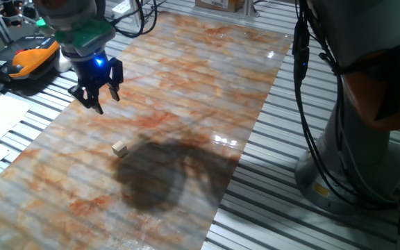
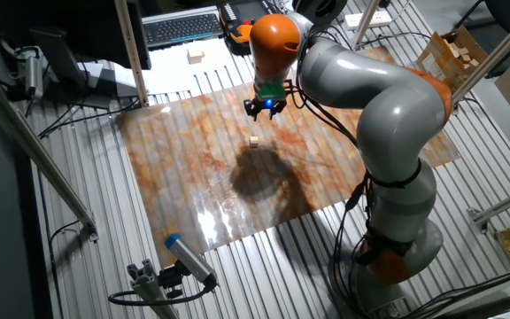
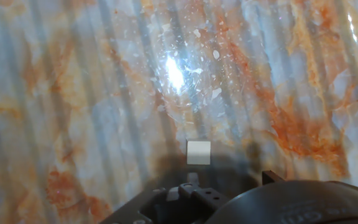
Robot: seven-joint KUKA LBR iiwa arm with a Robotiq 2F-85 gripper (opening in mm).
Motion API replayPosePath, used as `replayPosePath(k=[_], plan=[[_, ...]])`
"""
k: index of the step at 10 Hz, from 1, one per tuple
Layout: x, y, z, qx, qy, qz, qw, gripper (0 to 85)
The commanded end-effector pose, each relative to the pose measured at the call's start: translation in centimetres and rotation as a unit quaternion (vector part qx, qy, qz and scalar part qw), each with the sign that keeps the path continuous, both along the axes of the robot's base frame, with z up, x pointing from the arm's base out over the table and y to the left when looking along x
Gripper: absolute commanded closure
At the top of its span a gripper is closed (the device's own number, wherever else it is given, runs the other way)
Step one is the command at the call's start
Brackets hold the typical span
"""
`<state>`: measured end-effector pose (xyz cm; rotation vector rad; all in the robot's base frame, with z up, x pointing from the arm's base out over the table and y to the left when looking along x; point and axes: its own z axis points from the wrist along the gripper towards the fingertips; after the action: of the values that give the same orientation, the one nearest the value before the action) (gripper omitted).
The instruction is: Pick up one small block
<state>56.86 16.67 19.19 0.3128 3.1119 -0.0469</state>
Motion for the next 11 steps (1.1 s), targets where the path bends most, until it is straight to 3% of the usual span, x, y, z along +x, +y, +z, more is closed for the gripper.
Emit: replayPosePath(k=[1, 8, 11], plan=[[0.04, 0.0, -0.3, 0.001, -0.002, 0.000, 1.0000, 34.0], [0.18, -0.1, -2.3, 0.001, -0.011, 0.001, 0.9999, 34.0], [0.11, -0.2, -2.9, 0.007, -0.006, -0.004, 0.9999, 34.0]])
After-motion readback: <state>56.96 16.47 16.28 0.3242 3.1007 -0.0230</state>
